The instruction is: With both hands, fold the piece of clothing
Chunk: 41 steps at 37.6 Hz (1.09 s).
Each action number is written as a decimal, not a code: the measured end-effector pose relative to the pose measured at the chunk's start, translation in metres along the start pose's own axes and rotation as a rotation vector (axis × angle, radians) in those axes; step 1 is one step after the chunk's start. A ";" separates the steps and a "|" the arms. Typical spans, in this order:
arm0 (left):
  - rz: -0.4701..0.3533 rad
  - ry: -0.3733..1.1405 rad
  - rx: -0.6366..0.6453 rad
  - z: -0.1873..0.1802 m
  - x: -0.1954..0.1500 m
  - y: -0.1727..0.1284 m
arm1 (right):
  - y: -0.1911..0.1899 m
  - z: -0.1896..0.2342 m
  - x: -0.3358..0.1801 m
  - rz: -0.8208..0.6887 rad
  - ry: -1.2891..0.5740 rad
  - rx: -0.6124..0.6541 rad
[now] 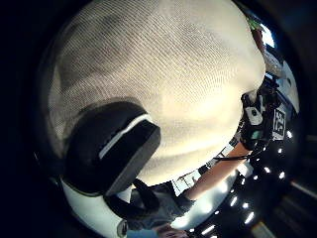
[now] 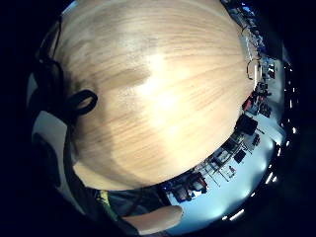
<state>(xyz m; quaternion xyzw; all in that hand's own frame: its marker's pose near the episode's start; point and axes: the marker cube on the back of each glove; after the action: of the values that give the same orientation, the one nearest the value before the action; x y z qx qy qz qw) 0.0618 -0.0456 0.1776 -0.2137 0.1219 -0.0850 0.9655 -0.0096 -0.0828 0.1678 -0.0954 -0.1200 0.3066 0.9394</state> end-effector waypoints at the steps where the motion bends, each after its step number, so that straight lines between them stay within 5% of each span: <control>1: -0.003 0.000 -0.004 0.000 0.000 0.000 | 0.005 -0.001 -0.003 -0.047 -0.009 -0.028; 7: 0.008 -0.012 -0.001 0.000 0.001 0.001 | 0.015 -0.026 -0.013 -0.147 -0.077 -0.044; 13: -0.023 -0.015 0.022 -0.003 0.001 -0.002 | -0.037 -0.048 -0.047 -0.264 -0.095 0.046; 23: 0.014 -0.004 0.030 -0.001 0.001 0.000 | 0.011 -0.096 -0.103 -0.338 0.108 0.181; 34: 0.048 0.005 0.053 0.000 0.002 -0.002 | 0.016 -0.098 -0.114 -0.325 0.155 0.155; 38: 0.028 0.014 0.043 0.000 0.001 0.001 | 0.032 -0.102 -0.106 -0.275 0.179 0.022; 41: 0.029 0.029 0.079 -0.002 0.001 -0.002 | 0.017 -0.101 -0.109 -0.305 0.153 0.117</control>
<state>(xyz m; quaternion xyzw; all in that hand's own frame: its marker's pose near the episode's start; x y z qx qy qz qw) 0.0616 -0.0483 0.1761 -0.1724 0.1354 -0.0787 0.9725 -0.0758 -0.1455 0.0489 -0.0442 -0.0433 0.1590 0.9853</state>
